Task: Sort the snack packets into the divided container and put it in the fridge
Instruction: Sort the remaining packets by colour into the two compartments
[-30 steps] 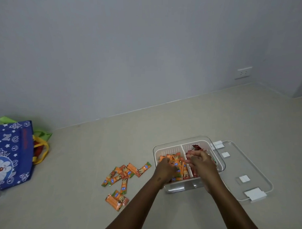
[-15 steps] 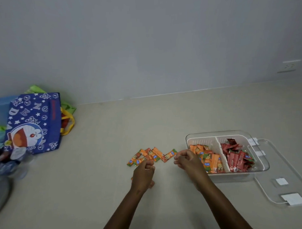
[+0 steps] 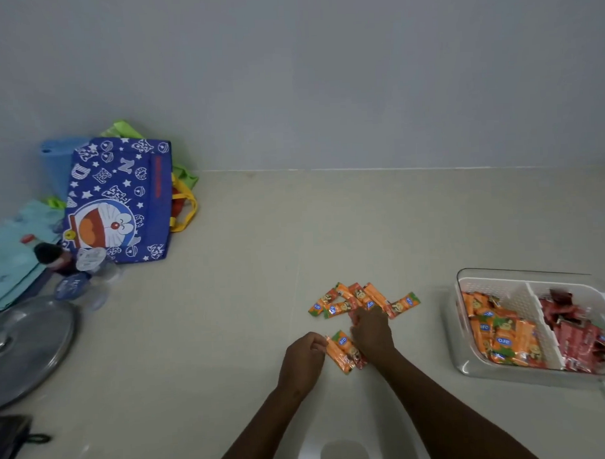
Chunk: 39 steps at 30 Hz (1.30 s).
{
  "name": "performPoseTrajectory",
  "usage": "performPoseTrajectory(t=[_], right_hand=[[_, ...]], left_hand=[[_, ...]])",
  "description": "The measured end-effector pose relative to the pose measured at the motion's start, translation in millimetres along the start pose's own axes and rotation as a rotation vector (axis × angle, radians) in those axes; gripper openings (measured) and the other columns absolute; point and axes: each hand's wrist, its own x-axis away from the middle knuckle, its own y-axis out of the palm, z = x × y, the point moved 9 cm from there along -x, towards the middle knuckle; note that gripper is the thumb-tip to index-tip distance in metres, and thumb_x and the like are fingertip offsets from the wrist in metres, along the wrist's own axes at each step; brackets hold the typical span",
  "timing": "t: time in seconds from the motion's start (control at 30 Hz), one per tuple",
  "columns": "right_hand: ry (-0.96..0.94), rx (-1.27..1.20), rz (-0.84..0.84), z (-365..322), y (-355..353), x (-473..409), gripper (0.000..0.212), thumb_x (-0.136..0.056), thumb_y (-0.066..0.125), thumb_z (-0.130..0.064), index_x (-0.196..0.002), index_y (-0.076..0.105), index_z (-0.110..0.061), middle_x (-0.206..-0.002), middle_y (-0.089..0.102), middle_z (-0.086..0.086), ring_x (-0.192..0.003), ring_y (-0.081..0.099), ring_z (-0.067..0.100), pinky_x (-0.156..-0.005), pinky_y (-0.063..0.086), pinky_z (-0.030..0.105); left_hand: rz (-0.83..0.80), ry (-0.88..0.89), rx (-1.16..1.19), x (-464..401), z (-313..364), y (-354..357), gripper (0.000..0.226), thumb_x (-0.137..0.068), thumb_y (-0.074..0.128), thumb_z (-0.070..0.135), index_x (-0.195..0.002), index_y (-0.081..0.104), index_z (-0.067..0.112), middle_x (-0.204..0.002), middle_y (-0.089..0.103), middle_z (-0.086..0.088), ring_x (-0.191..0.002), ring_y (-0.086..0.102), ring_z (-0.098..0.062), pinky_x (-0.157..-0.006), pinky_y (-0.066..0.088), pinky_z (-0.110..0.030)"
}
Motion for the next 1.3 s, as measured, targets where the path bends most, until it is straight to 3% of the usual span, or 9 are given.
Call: performPoseTrajectory(t=[0.1,0.27,0.47,0.6,0.7,0.77,1.0,1.17,1.3], right_hand=[[0.084,-0.103,-0.044,2.9,6.7,-9.3,0.043,-0.091,0.049,-0.016,-0.131,0.045,-0.004,-0.117,0.062,0.017,-0.109,0.059,0.035,-0.09,0.049,0.04],[0.224,-0.506,-0.233,9.8,-17.4,-1.1,0.019,-0.084,0.051,-0.005,-0.068,0.058,-0.011,-0.074,0.064,0.012,-0.073,0.061,0.026,-0.068,0.048,0.036],[0.405,-1.124,-0.268,39.2,-49.4,7.4,0.018,-0.083,0.037,0.002,-0.079,0.05,-0.009,-0.067,0.04,0.005,-0.047,0.037,0.01,-0.042,0.033,0.021],[0.325,-0.746,-0.087,60.1,-68.4,-15.2,0.014,-0.083,0.053,-0.008,-0.073,0.063,-0.008,-0.07,0.055,0.01,-0.058,0.05,0.018,-0.055,0.037,0.027],[0.223,-0.306,0.051,69.0,-74.5,-27.6,0.028,-0.087,0.054,-0.005,-0.111,0.067,-0.008,-0.112,0.066,0.015,-0.106,0.06,0.031,-0.089,0.044,0.032],[0.157,-0.145,-0.006,74.5,-57.6,-29.7,0.036,-0.088,0.054,-0.012,-0.123,0.061,-0.015,-0.119,0.062,0.018,-0.105,0.06,0.033,-0.089,0.046,0.033],[0.149,-0.003,0.103,76.3,-63.9,-17.8,0.01,-0.085,0.06,-0.009,-0.093,0.064,-0.007,-0.105,0.053,0.016,-0.089,0.057,0.031,-0.076,0.051,0.036],[0.096,-0.008,0.137,70.2,-83.8,-19.5,0.011,-0.09,0.059,-0.013,-0.097,0.06,-0.005,-0.112,0.048,0.014,-0.104,0.046,0.034,-0.082,0.042,0.035],[0.157,-0.31,0.073,69.1,-87.7,-29.6,0.013,-0.094,0.054,-0.019,-0.089,0.047,-0.01,-0.088,0.058,0.01,-0.087,0.056,0.029,-0.071,0.041,0.035]], left_hand=[[-0.075,0.128,-0.108,-12.7,0.2,14.2,0.017,-0.083,0.059,0.01,-0.093,0.069,0.02,-0.096,0.069,0.007,-0.091,0.061,-0.01,-0.084,0.047,-0.022],[-0.196,0.318,-0.38,-23.6,0.0,41.0,0.031,-0.08,0.071,0.025,-0.11,0.063,0.023,-0.117,0.06,0.005,-0.11,0.048,-0.021,-0.092,0.043,-0.033],[-0.284,0.323,-0.7,-27.3,1.7,58.5,0.027,-0.09,0.059,0.031,-0.115,0.056,0.02,-0.12,0.056,-0.004,-0.115,0.044,-0.026,-0.094,0.034,-0.039],[-0.264,0.304,-0.687,-23.1,5.7,59.1,0.025,-0.096,0.047,0.018,-0.12,0.051,0.009,-0.123,0.049,-0.013,-0.114,0.044,-0.029,-0.091,0.04,-0.041],[-0.23,0.225,-0.436,-22.3,17.0,51.0,0.018,-0.091,0.038,0.004,-0.105,0.045,0.013,-0.111,0.051,-0.013,-0.104,0.049,-0.029,-0.081,0.043,-0.038],[-0.221,0.166,-0.347,-24.7,23.5,47.8,0.018,-0.088,0.036,0.002,-0.098,0.037,0.018,-0.103,0.054,-0.014,-0.094,0.054,-0.031,-0.074,0.042,-0.039],[-0.23,0.088,-0.398,-42.0,35.9,60.7,0.039,-0.093,0.043,0.016,-0.131,0.034,0.012,-0.116,0.055,-0.016,-0.107,0.054,-0.033,-0.092,0.042,-0.042],[-0.23,0.085,-0.499,-45.6,34.8,79.6,0.035,-0.088,0.048,0.021,-0.122,0.044,0.014,-0.112,0.059,-0.013,-0.105,0.054,-0.032,-0.091,0.042,-0.04],[-0.225,0.162,-0.567,-57.6,37.7,83.1,0.022,-0.091,0.049,0.024,-0.111,0.053,0.016,-0.113,0.058,-0.007,-0.108,0.054,-0.028,-0.09,0.045,-0.039]])
